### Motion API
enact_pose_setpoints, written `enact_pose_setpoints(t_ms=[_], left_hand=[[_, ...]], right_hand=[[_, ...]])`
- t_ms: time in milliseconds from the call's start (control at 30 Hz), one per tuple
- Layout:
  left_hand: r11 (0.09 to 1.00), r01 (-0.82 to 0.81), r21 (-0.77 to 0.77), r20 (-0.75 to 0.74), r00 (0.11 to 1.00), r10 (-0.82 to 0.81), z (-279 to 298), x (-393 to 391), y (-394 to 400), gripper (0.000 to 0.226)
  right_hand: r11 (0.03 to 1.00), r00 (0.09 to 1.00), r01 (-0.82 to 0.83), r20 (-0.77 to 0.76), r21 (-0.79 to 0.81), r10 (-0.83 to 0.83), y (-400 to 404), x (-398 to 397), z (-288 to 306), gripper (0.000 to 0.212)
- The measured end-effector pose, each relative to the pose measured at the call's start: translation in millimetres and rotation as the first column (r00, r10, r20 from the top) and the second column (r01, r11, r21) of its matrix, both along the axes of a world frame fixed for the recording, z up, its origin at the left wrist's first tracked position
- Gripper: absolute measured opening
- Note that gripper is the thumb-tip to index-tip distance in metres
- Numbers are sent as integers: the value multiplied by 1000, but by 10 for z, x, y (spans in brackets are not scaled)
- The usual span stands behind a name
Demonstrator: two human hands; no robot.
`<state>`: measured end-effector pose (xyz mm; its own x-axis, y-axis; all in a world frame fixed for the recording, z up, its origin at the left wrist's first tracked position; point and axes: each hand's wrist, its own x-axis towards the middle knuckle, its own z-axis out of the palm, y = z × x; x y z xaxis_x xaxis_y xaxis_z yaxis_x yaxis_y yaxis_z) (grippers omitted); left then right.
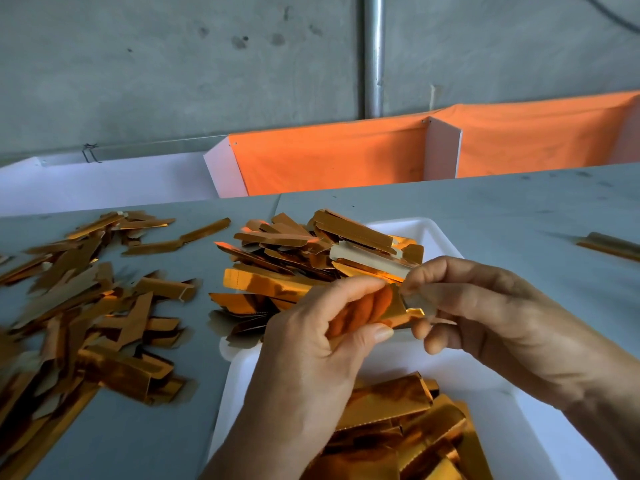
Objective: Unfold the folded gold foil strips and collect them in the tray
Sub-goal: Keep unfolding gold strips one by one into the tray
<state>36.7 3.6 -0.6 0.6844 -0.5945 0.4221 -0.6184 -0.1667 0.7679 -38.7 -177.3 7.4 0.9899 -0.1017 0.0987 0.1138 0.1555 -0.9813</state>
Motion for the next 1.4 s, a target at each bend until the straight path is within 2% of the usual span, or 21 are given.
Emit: enact_pose_setpoints(t_ms=[133, 267, 433, 533, 633, 733, 800, 967, 1167, 1400], left_hand=[[999, 31, -33, -67, 997, -33, 32, -10, 8, 31], [1000, 24, -16, -1, 1000, -25, 43, -31, 8, 22], [999, 31, -16, 46, 998, -30, 57, -38, 15, 23], [999, 22, 27, 128, 991, -25, 46, -39, 11, 23], [996, -7, 92, 276, 961, -19, 37, -39, -5, 24], [996, -44, 74, 348, 937, 16, 38, -24, -6, 13], [997, -63, 45, 342, 939, 44, 38, -18, 3, 13], [998, -38, 47, 239, 971, 26, 48, -33, 22, 24], [995, -34, 88, 268, 963, 9, 53, -55, 10, 25], [995, -20, 93, 237, 972, -3, 47, -52, 19, 27]], right_hand=[[998, 998, -67, 18, -12, 68, -19, -11, 27, 25], [998, 1000, -11, 10, -59, 11, 20, 0, 33, 18], [999, 999, -26, -20, 33, 27, 45, -5, 51, 10], [999, 999, 27, -38, -36, -29, 64, 8, 28, 19], [990, 996, 64, -60, -126, -72, 83, 16, -5, 13], [999, 997, 8, -75, 36, -5, 48, 5, -12, 7], [986, 994, -57, -83, 159, 71, -1, 2, -13, 13], [934, 985, -137, -57, 329, 165, -31, 32, -63, 34], [944, 991, -51, -104, 325, 89, 57, 77, -90, 42], [948, 989, -64, -104, 311, 101, 40, 40, -62, 45]])
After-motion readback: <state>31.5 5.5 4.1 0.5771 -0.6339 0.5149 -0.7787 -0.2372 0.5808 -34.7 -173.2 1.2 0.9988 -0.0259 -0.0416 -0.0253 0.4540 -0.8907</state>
